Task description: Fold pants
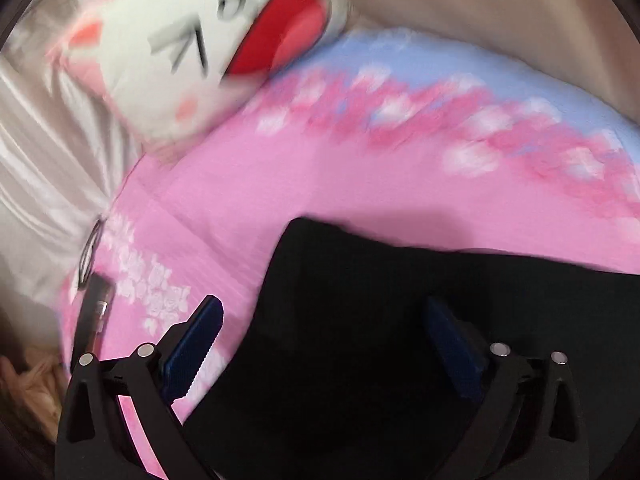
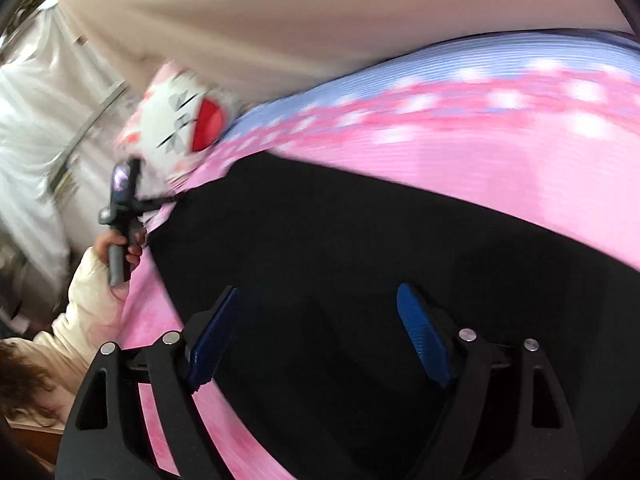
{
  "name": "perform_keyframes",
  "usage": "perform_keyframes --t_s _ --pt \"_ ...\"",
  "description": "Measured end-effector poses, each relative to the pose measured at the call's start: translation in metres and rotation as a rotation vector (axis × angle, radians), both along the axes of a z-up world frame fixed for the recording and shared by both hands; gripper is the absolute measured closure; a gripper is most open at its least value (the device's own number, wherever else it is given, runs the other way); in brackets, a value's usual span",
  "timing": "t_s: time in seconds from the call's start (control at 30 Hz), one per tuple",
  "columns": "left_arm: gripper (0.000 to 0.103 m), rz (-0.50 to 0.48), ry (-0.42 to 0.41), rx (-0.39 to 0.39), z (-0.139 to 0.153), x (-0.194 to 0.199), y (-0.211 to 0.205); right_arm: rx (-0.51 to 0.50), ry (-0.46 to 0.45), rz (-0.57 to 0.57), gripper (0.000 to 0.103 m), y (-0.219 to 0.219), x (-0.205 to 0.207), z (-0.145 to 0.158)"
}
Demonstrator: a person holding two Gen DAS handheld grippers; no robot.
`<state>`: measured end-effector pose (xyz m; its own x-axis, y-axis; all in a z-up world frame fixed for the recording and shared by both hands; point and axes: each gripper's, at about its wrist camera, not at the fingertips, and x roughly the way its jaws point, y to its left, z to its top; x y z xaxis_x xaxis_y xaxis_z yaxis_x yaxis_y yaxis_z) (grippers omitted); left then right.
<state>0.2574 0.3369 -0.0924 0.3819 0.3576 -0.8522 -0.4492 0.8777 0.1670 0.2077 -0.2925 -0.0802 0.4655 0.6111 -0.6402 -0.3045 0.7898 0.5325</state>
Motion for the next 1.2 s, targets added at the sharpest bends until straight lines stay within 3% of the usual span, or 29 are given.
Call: perform_keyframes --t_s 0.07,0.1,0.17,0.23,0.37,0.43,0.53,0.67,0.8,0.83,0.93,1.03,1.1,1.13,1.2 --pt "0.005 0.068 -0.003 -0.203 0.001 0.000 0.027 -0.009 0.006 -0.131 0.025 -0.041 -0.020 0.007" --pt "0.005 0.081 -0.007 -0.231 0.004 -0.001 0.031 -0.039 -0.003 -0.195 0.025 -0.060 -0.032 0.014" --pt "0.011 0.093 -0.046 -0.226 0.020 -0.011 0.029 -0.097 -0.047 -0.305 0.025 -0.095 -0.060 0.026" --pt "0.014 0.091 -0.114 -0.183 0.044 -0.029 0.012 -0.142 -0.072 -0.488 0.023 -0.150 -0.096 0.034" --pt "0.011 -0.019 -0.261 -0.113 0.087 -0.068 -0.045 -0.153 -0.066 -0.792 0.022 -0.243 -0.154 0.028" --pt "0.011 -0.104 -0.283 -0.088 0.095 -0.073 -0.082 -0.155 -0.064 -0.848 0.029 -0.265 -0.163 0.022" --pt "0.011 -0.216 -0.268 -0.044 0.087 -0.079 -0.149 -0.216 -0.038 -0.797 0.040 -0.265 -0.151 0.018" --pt "0.011 -0.336 -0.208 -0.040 0.069 -0.080 -0.216 -0.412 0.005 -0.734 0.040 -0.253 -0.125 0.009" --pt "0.011 -0.416 -0.201 -0.045 0.063 -0.088 -0.261 -0.451 0.008 -0.691 0.041 -0.268 -0.113 0.006" --pt "0.011 -0.434 -0.200 -0.040 0.063 -0.089 -0.269 -0.441 0.030 -0.654 0.065 -0.268 -0.108 0.002" --pt "0.011 -0.468 -0.199 -0.022 0.066 -0.094 -0.292 -0.587 -0.006 -0.559 0.093 -0.249 -0.100 0.013" --pt "0.011 -0.488 -0.206 -0.030 0.071 -0.101 -0.309 -0.619 -0.055 -0.577 0.093 -0.259 -0.099 0.035" --pt "0.011 -0.507 -0.214 -0.030 0.073 -0.105 -0.317 -0.619 -0.007 -0.586 0.093 -0.277 -0.089 0.021" --pt "0.011 -0.513 -0.215 -0.027 0.072 -0.107 -0.321 -0.655 0.043 -0.570 0.092 -0.281 -0.082 -0.002" --pt "0.011 -0.526 -0.192 -0.025 0.065 -0.109 -0.327 -0.636 -0.002 -0.586 0.089 -0.279 -0.087 0.003"
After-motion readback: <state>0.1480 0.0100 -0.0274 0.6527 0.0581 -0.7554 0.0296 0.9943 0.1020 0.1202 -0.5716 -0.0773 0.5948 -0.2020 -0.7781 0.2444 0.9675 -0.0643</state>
